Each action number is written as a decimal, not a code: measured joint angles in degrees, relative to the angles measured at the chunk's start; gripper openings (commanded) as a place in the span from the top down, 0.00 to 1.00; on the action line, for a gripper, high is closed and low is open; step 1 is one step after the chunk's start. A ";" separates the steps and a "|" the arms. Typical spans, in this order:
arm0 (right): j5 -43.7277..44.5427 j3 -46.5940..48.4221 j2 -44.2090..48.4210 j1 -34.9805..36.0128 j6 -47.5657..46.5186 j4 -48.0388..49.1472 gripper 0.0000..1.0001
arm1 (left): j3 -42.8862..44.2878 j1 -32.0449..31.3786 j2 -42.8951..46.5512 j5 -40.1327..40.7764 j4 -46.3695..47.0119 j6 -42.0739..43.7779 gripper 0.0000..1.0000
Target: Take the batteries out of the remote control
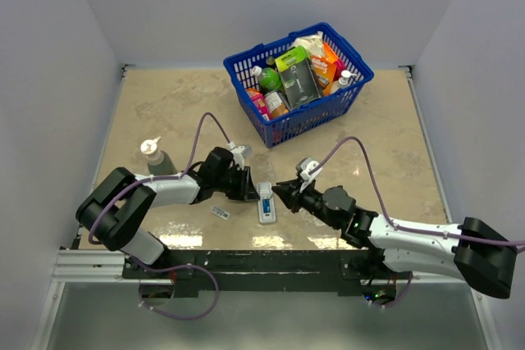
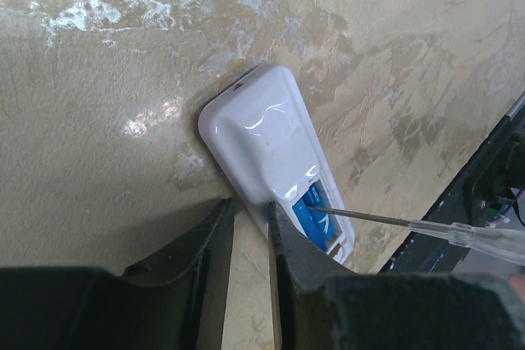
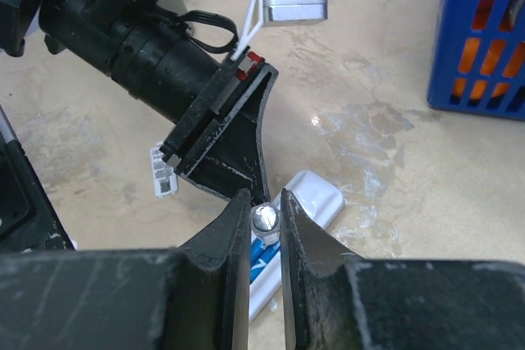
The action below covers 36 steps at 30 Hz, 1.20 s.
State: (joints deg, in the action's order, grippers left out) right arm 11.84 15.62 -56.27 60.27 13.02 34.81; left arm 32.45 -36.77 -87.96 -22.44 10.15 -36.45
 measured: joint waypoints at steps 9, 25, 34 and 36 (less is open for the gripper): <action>-1.86 0.02 -3.26 0.00 -1.77 4.39 1.00 | 0.00 0.00 0.00 0.02 -0.02 -0.02 0.72; -1.40 -7.93 -2.23 -0.33 2.12 16.15 0.89 | 0.00 0.00 -0.07 0.07 -0.02 -0.02 0.72; -4.31 -4.85 -5.73 -0.33 -2.69 15.85 0.94 | 0.00 0.00 -0.07 0.07 0.07 -0.07 0.72; -5.70 -2.64 -8.33 -0.33 -4.15 15.93 0.93 | 0.00 0.00 -0.07 0.07 0.07 -0.09 0.72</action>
State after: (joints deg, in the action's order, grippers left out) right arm 6.13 12.97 -64.60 59.94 8.86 50.74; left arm 32.45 -36.77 -88.03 -22.37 10.22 -36.53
